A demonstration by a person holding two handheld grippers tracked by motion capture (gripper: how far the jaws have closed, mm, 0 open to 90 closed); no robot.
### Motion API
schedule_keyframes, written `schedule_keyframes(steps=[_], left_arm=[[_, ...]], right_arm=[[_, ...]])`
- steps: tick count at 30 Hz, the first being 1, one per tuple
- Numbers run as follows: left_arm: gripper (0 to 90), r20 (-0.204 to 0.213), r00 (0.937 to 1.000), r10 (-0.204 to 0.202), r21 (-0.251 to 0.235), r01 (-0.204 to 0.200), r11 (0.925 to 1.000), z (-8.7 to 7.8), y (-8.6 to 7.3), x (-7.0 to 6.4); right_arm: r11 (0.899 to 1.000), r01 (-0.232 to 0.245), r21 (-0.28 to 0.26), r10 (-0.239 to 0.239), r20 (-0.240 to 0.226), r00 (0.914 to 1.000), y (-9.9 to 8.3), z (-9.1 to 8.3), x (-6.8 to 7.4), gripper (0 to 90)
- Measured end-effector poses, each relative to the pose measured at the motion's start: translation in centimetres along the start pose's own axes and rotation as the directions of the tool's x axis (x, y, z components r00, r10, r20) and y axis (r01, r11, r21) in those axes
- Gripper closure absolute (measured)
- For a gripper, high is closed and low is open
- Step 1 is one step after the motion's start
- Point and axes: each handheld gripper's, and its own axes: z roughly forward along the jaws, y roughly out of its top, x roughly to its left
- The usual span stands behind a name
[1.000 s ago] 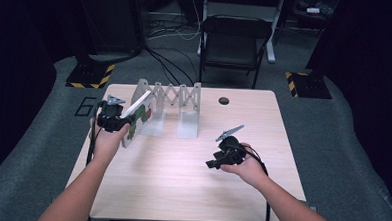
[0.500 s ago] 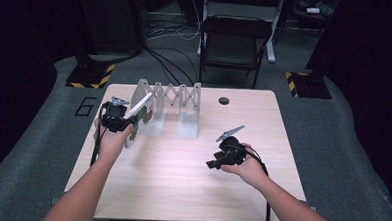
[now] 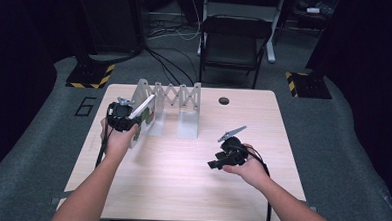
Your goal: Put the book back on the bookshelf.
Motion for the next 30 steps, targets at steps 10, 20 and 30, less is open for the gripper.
schedule_keyframes(steps=[10, 20, 30], left_arm=[[75.9, -0.011, 0.9999, 0.006, 0.024, -0.005, 0.9997, 0.6, -0.2, -0.1], [75.9, -0.015, 0.9999, -0.005, 0.037, 0.006, 0.9993, 0.8, 0.0, 0.0], [75.8, -0.030, 0.9995, -0.012, 0.047, 0.013, 0.9988, 1.1, 0.2, -0.2]], right_arm=[[1.000, 0.000, -0.009, 0.000, 0.007, 1.0000, -0.4, -0.5, -0.1, 46.7], [1.000, 0.006, 0.004, -0.006, 0.002, 1.0000, -0.3, -0.1, 0.2, 46.7], [1.000, 0.010, 0.008, -0.010, 0.003, 0.9999, -0.2, 0.0, 0.3, 46.7]])
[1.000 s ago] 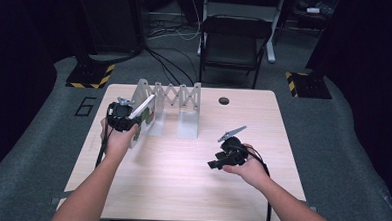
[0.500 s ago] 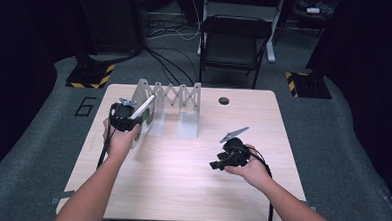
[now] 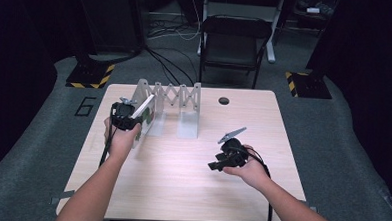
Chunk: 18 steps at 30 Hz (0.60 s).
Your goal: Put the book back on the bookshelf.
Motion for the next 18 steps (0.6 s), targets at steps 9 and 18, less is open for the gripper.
schedule_keyframes(steps=[9, 18], left_arm=[[75.8, -0.011, 0.9999, -0.010, 0.007, 0.010, 0.9999, 0.5, 0.0, -0.3], [75.7, -0.014, 0.9997, -0.021, 0.024, 0.021, 0.9995, 1.1, -0.1, -0.2]], right_arm=[[1.000, 0.013, -0.001, -0.013, -0.005, 0.9999, 0.0, 0.3, 0.1, 46.7], [1.000, 0.024, -0.002, -0.024, -0.009, 0.9997, -0.1, 0.5, 0.3, 46.7]])
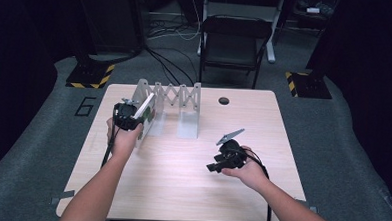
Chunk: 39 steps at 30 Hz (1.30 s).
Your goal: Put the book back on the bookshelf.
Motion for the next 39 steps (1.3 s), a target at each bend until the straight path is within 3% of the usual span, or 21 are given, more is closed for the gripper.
schedule_keyframes(steps=[11, 20, 23, 30, 39], left_arm=[[75.7, -0.010, 0.9998, -0.019, 0.032, 0.020, 0.9993, 1.1, -0.1, -0.2], [75.6, -0.022, 0.9984, -0.052, 0.029, 0.053, 0.9982, 1.5, 0.0, 0.0], [75.6, -0.028, 0.9978, -0.060, 0.024, 0.061, 0.9978, 1.7, 0.0, -0.1], [75.6, -0.032, 0.9972, -0.067, 0.022, 0.068, 0.9975, 2.1, 0.0, -0.3], [73.6, -0.036, 0.9986, -0.038, 0.037, 0.040, 0.9985, 2.1, 0.0, -0.5]], right_arm=[[1.000, -0.010, 0.016, 0.010, 0.001, 1.0000, 0.1, 0.2, 0.2, 46.7], [1.000, 0.005, 0.012, -0.005, 0.001, 1.0000, 0.0, 0.0, -0.1, 46.7], [1.000, -0.016, 0.007, 0.016, 0.006, 0.9998, -0.1, 0.1, 0.0, 46.7], [1.000, -0.004, 0.004, 0.004, 0.006, 1.0000, -0.2, -0.1, -0.3, 46.7], [1.000, -0.018, -0.004, 0.018, 0.008, 0.9998, -0.3, 0.0, -0.2, 46.7]])
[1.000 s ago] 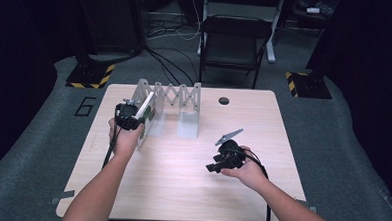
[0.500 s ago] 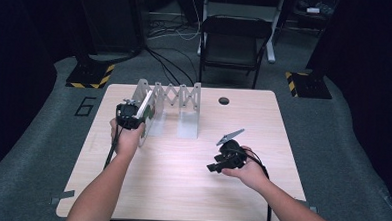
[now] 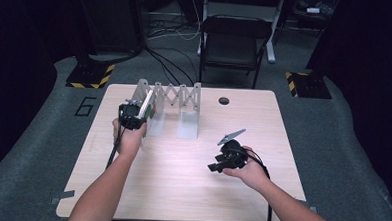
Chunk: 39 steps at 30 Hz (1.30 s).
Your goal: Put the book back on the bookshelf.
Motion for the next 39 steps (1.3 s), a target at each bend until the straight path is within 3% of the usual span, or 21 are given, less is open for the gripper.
schedule_keyframes(steps=[17, 24, 30, 39], left_arm=[[64.6, -0.002, 1.0000, 0.003, 0.001, -0.003, 1.0000, -0.3, -0.1, 0.0], [58.5, -0.006, 0.9999, 0.015, -0.010, -0.015, 0.9998, -0.8, 0.0, -0.1], [52.7, -0.021, 0.9998, -0.004, -0.032, 0.004, 0.9995, -1.1, 0.0, 0.0], [48.5, -0.007, 1.0000, -0.001, -0.038, 0.000, 0.9993, -1.8, 0.0, 0.1]], right_arm=[[1.000, 0.003, 0.007, -0.003, -0.002, 1.0000, 0.1, 0.1, -0.1, 46.7], [1.000, 0.002, 0.008, -0.002, -0.002, 1.0000, 0.1, 0.1, -0.1, 46.7], [1.000, 0.001, 0.013, -0.001, -0.004, 1.0000, 0.2, 0.2, 0.0, 46.7], [1.000, 0.017, 0.004, -0.017, -0.004, 0.9998, 0.4, 0.4, 0.0, 46.7]])
